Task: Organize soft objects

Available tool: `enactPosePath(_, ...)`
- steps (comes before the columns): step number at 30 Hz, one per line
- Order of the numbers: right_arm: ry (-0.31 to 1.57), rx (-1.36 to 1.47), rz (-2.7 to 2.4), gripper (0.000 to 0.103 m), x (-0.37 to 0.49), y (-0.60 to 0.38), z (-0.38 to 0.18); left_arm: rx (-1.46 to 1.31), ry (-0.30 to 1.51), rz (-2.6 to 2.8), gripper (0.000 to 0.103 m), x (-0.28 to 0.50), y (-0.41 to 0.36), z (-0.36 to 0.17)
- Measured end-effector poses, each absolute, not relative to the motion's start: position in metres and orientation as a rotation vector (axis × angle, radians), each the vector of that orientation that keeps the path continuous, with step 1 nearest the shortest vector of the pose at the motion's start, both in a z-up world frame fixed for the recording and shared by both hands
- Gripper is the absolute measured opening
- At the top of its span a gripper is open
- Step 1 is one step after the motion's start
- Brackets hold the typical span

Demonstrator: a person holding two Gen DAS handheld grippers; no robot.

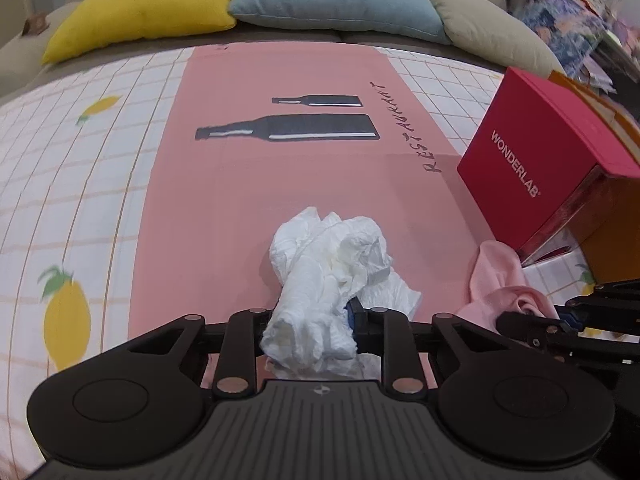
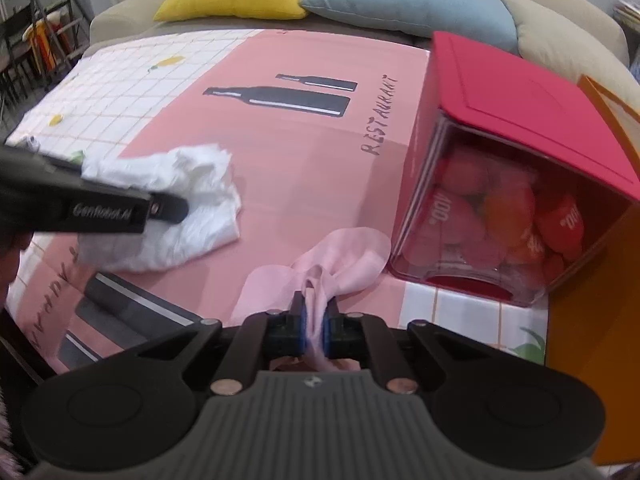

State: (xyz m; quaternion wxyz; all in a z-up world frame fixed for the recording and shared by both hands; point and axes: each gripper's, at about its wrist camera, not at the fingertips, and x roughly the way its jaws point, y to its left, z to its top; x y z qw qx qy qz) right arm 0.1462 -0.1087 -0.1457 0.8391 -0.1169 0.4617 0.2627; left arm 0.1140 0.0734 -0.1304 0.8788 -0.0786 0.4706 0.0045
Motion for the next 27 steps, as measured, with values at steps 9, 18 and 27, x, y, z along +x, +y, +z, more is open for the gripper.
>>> enactPosePath(9,0.905,-0.168,0.569,0.005,0.143,-0.118,-0.117,-0.289,0.912,0.01,0.025,0.092,0.077,-0.097)
enactPosePath(18,0.795,-0.067,0.568,0.005,0.136,-0.139,-0.073,-0.373,0.806,0.007,0.025,0.071,0.071,-0.051)
enactPosePath(27,0.657,-0.026,0.521,0.005,0.139,-0.186,-0.022,-0.336,0.672,-0.142,0.025,0.085,0.019,0.004)
